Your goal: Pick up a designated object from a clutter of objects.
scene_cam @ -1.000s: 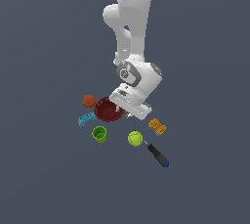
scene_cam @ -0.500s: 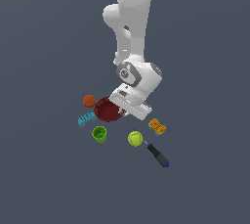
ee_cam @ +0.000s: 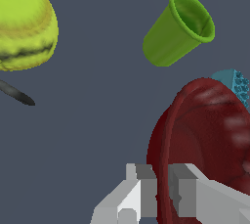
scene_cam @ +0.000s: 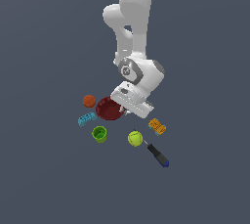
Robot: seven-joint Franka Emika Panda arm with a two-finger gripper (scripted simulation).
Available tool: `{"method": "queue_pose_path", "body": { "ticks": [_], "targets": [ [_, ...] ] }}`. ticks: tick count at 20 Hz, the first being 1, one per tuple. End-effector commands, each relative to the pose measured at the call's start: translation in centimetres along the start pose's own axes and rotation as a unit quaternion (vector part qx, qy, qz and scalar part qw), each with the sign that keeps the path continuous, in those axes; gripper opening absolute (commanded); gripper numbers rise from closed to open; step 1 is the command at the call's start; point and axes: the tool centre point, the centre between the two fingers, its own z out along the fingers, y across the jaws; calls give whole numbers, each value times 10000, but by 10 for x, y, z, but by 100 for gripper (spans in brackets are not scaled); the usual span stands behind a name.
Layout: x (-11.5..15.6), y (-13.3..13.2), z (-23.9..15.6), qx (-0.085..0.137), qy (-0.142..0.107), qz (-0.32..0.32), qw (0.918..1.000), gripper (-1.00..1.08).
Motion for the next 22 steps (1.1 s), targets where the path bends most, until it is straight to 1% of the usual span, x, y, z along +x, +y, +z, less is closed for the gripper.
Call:
{"method": "queue_pose_path", "body": {
  "ticks": [1,5,9,22],
  "targets": [
    [1,-1,-12,10,9,-4,10000,-100],
    [3,-2,-36,12,4,-8,10000,-100],
    [5,-3,-70,16,-4,-14,10000,-100],
    [14,-9,-214,42,-32,-31,10000,-100]
  ]
}}
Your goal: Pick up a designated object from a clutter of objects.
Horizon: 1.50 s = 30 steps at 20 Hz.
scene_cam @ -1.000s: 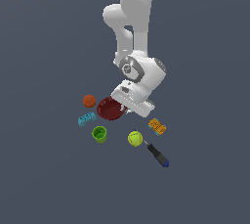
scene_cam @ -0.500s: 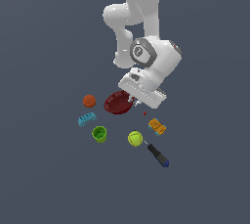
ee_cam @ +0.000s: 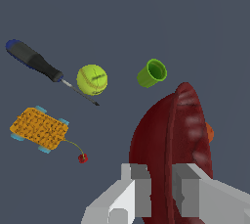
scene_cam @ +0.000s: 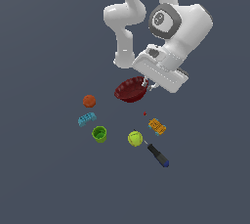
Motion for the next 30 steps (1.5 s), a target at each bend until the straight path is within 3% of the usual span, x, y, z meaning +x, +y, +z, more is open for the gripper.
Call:
{"method": "queue_pose_path", "body": {
  "ticks": [1,18,30],
  "targets": [
    [2,-1,-29,11,-7,-2,10000,-100],
    [19,-9,-202,2,11,15,10000,-100],
    [28,-14,-255,-18,33,33,10000,-100]
  ]
}}
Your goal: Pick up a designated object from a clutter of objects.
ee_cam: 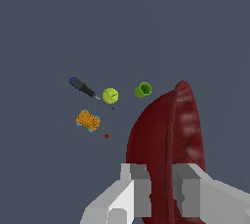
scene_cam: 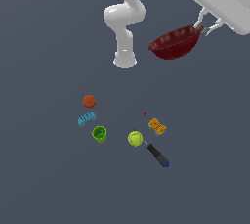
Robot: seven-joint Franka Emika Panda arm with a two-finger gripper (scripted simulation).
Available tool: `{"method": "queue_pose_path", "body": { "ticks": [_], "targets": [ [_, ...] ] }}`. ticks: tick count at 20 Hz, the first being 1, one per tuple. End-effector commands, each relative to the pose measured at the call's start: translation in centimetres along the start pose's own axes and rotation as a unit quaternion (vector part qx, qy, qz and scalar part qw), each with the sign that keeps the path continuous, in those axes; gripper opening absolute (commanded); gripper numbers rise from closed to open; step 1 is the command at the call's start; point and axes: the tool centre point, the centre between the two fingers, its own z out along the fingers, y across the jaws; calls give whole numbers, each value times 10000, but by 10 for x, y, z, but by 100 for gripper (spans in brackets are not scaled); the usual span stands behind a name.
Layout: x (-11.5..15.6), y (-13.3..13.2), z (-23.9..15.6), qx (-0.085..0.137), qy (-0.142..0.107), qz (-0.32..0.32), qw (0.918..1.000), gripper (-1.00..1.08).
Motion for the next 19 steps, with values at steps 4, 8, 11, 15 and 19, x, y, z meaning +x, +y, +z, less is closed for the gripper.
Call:
{"method": "queue_pose_path", "body": {
  "ticks": [4,8,11,15,19],
  "targets": [
    [2,0,-9,-2,9,9,10000,-100],
    [2,1,-8,-7,5,4,10000,-100],
    [2,8,-15,-7,5,4,10000,-100],
    [3,23,-29,-5,3,3,10000,-100],
    [3,28,-35,-3,1,2,10000,-100]
  ]
}}
